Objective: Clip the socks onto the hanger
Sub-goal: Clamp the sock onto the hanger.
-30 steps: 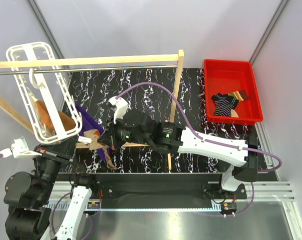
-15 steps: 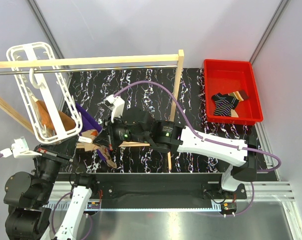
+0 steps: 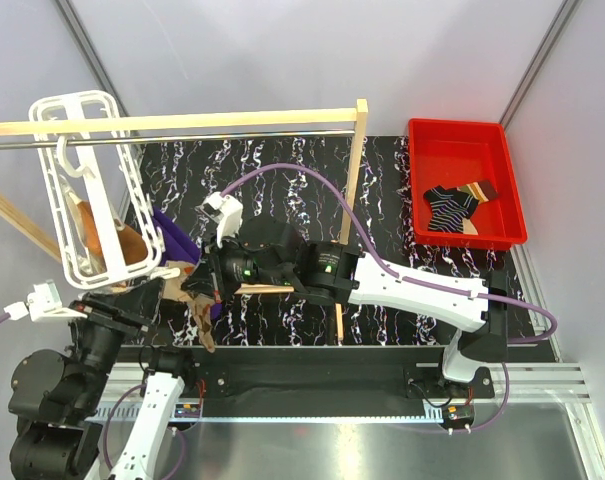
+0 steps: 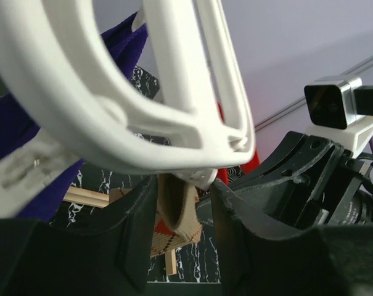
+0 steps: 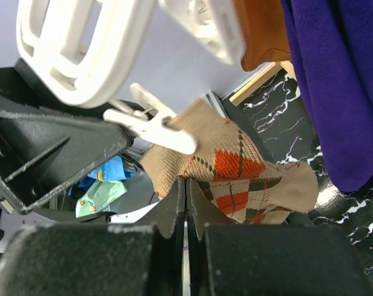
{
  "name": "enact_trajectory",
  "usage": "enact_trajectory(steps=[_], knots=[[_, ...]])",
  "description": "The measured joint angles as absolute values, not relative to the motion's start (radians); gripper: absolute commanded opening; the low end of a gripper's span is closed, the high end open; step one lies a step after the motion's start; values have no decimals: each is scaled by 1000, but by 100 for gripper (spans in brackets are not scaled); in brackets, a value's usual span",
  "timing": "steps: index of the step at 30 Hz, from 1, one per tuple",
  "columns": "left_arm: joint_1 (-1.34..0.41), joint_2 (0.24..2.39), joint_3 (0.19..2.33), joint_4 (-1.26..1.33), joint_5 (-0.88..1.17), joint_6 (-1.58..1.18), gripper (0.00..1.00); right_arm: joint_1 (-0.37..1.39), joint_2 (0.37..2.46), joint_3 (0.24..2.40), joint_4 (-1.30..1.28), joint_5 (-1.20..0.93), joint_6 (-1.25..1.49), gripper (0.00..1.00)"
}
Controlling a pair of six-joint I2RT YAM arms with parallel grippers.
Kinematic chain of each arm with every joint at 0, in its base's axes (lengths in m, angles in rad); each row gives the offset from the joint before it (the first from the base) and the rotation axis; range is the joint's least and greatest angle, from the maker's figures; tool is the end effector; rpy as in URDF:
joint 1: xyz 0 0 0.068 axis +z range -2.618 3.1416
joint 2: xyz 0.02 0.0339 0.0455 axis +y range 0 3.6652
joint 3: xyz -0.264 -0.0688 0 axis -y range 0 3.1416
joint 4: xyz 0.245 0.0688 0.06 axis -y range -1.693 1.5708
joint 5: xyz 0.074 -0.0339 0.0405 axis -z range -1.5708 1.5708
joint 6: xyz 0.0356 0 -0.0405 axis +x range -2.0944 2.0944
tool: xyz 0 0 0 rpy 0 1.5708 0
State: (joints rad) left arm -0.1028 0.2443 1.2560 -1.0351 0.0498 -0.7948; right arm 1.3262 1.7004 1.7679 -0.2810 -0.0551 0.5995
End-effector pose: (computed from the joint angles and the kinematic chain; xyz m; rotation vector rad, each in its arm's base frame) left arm -0.0475 0.0031 0.4143 -0.5197 1.5594 -0.7333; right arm 0.0953 0.3901 0.4285 -0.7616 1.8764 1.3720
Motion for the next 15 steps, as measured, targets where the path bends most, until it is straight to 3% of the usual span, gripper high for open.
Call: enact_trajectory(steps=[7, 15], knots=[[-103, 208, 1256, -1069, 67, -776, 64, 1326, 1700, 1768, -277, -37, 586, 0], [-103, 104, 1265, -1037, 119, -710, 67, 1327, 1700, 1768, -286, 62, 527, 0]])
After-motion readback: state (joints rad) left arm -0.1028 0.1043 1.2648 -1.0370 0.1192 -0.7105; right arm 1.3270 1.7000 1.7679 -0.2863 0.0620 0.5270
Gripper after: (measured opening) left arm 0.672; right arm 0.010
